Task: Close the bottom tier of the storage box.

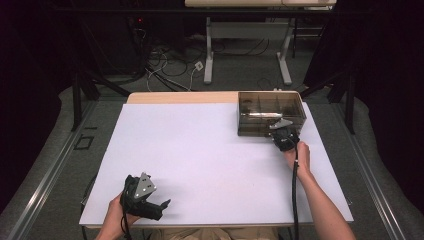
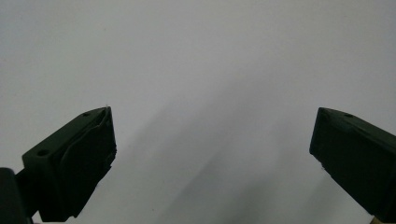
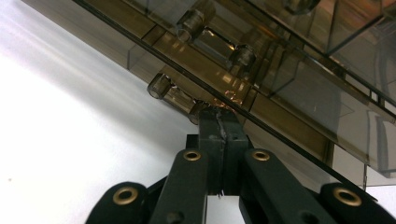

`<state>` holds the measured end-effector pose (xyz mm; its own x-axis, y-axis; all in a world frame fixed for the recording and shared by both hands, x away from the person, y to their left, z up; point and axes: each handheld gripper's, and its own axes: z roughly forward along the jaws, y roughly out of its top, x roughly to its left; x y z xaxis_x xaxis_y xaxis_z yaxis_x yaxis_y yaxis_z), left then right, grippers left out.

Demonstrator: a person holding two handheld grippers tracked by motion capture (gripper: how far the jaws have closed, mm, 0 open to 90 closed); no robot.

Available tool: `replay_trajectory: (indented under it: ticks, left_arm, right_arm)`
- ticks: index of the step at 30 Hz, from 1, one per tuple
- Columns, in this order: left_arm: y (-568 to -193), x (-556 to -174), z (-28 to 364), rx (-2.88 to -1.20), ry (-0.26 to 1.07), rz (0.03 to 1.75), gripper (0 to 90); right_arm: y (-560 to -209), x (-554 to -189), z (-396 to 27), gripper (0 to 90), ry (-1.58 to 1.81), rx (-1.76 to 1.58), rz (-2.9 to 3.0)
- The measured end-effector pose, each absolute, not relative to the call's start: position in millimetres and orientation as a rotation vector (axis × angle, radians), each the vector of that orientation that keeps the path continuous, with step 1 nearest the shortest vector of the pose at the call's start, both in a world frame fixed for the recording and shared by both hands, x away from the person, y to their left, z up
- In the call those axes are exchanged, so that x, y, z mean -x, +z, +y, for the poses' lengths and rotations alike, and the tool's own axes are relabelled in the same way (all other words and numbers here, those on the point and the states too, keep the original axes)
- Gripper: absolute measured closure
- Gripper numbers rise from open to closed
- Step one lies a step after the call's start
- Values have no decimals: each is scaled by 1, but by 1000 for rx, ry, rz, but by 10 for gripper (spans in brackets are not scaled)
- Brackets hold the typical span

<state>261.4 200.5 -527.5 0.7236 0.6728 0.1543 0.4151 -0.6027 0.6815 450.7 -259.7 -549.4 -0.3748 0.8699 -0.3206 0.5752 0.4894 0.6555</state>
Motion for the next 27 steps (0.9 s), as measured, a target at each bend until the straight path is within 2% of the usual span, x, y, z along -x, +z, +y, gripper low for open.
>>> replay_trajectory:
  ticks: [24,27]
  left_arm:
    - [-526,-261,202,-2303,518,817,5]
    - [-526,-261,202,-2297,524,820,5]
  right_arm:
    - [-546,-459,-256,900,596,-1222,2066]
    - [-544,-456,-255,879,598,-1218,2091]
